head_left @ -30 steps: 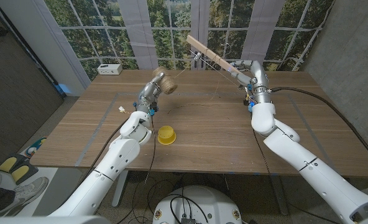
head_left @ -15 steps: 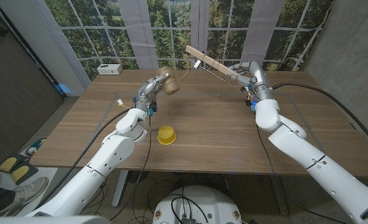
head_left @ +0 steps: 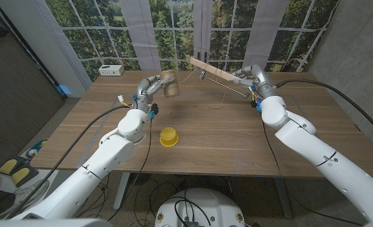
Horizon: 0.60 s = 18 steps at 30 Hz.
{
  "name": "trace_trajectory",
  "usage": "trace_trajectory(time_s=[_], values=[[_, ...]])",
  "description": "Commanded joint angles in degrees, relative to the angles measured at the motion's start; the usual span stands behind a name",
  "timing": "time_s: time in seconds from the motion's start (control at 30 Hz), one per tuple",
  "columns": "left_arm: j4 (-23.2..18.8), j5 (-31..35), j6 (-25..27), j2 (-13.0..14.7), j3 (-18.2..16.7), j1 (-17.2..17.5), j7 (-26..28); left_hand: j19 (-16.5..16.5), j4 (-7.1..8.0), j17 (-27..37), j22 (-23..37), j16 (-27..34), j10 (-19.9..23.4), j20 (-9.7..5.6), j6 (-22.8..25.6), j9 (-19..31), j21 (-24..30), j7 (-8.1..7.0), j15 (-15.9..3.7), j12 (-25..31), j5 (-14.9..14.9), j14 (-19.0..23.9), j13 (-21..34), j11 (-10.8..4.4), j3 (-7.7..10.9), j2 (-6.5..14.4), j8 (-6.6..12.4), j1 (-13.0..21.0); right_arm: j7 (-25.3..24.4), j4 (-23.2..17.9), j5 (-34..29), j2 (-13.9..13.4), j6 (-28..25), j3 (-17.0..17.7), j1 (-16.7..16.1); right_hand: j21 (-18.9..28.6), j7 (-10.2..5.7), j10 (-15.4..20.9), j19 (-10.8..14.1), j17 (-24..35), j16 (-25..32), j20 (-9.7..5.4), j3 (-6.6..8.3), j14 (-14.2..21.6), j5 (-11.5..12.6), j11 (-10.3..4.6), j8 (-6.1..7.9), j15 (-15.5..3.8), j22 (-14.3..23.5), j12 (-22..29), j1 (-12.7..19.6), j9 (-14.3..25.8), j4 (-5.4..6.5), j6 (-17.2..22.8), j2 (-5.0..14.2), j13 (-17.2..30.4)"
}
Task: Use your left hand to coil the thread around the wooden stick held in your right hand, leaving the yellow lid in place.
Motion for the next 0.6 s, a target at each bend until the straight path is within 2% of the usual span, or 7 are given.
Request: trace_trajectory(time_s=[0.03,0.1,0.2,0.33,0.43,0.53,0.6], values=[[-1.91,8.50,2.73,1.01,0.52,0.93,3.14,0.22,4.17,0.13,0.01,0.00,11.58,0.19,10.48,5.72,0.14,-6.61,-8.04,0.09,0.30,-1.90,10.54,-10.97,4.78,14.55,7.32,8.54,4.88,-2.78,3.66,-3.23,-8.16,-1.49,2.63,0.58,1.00,1.98,1.15,-0.12,0.58,-4.96,0.88,1.19,0.58,1.52,0.24,-0.45,-0.11,-0.43,7.67,0.00,-0.27,0.57,6.90,-0.64],[-2.24,11.14,3.48,2.15,0.94,0.83,3.23,0.53,3.72,0.35,0.03,0.34,12.07,-0.19,11.02,5.58,0.26,-6.60,-8.31,-0.02,0.21,-1.50,10.08,-11.09,4.62,14.23,7.48,8.95,5.35,-3.16,4.29,-3.71,-9.07,-1.70,2.99,0.66,1.28,2.16,1.33,-0.20,0.59,-4.62,0.98,1.38,0.59,1.72,0.21,-0.36,-0.13,-0.55,7.78,-0.06,-0.34,0.50,6.89,-0.89],[-3.54,13.92,5.65,2.35,1.07,1.31,5.03,1.15,3.29,0.67,0.06,0.94,12.18,-0.64,11.05,5.34,0.53,-6.10,-8.14,-0.47,0.01,-0.70,9.29,-10.75,4.44,14.08,7.35,9.53,6.16,-3.92,5.21,-4.50,-11.19,-2.07,3.67,0.78,1.66,2.24,1.65,-0.49,0.47,-4.03,1.07,1.58,0.57,2.07,0.20,-0.19,-0.19,-0.86,7.87,-0.19,-0.48,0.49,6.68,-1.34],[-4.77,19.37,8.35,3.05,1.83,1.87,7.53,1.48,3.17,0.80,0.06,1.16,12.27,-0.75,11.16,5.18,0.67,-6.15,-8.13,-0.78,-0.12,-0.50,8.78,-10.53,4.25,13.91,7.29,9.71,8.17,-4.91,7.01,-5.82,-14.35,-2.67,4.98,0.84,1.91,2.51,1.87,-0.65,0.47,-3.72,1.12,1.85,0.57,2.27,0.20,-0.09,-0.24,-0.88,7.95,-0.29,-0.62,0.50,6.46,-1.46],[-4.56,19.51,7.11,3.46,1.27,2.69,6.26,1.60,2.90,0.95,0.06,1.39,12.53,-0.91,11.50,5.03,0.73,-6.15,-8.30,-0.97,-0.22,-0.30,8.35,-10.49,4.02,13.56,7.31,9.99,9.50,-5.26,8.36,-6.77,-15.73,-3.20,5.84,0.89,2.43,2.96,2.12,-1.05,0.42,-3.13,1.37,2.38,0.56,2.62,0.15,-0.05,-0.31,-1.05,8.32,-0.42,-0.99,0.32,6.28,-1.88],[-5.29,22.45,8.89,3.41,1.53,3.39,7.92,1.72,2.75,1.03,0.05,1.50,12.74,-1.08,11.60,4.90,0.79,-6.11,-8.36,-1.14,-0.30,-0.26,7.97,-10.58,3.96,13.49,7.24,10.31,10.07,-5.61,9.30,-7.35,-17.25,-3.87,6.62,0.94,3.00,2.94,2.27,-1.29,0.40,-2.33,1.70,2.74,0.39,2.78,0.01,0.01,-0.34,-1.01,8.45,-0.48,-1.17,-0.17,6.42,-1.68],[-5.12,22.95,8.16,3.64,1.22,4.00,7.63,1.55,2.67,1.12,0.05,1.54,12.70,-0.99,11.49,4.81,0.75,-6.07,-8.41,-1.32,-0.36,-0.39,7.73,-10.50,3.87,13.43,7.13,10.50,10.72,-5.75,10.21,-7.78,-17.98,-4.13,7.12,0.96,3.47,3.03,2.35,-1.41,0.40,-1.88,1.87,2.94,0.24,3.08,0.03,0.12,-0.35,-0.92,8.44,-0.51,-1.23,-0.26,6.48,-1.50]])
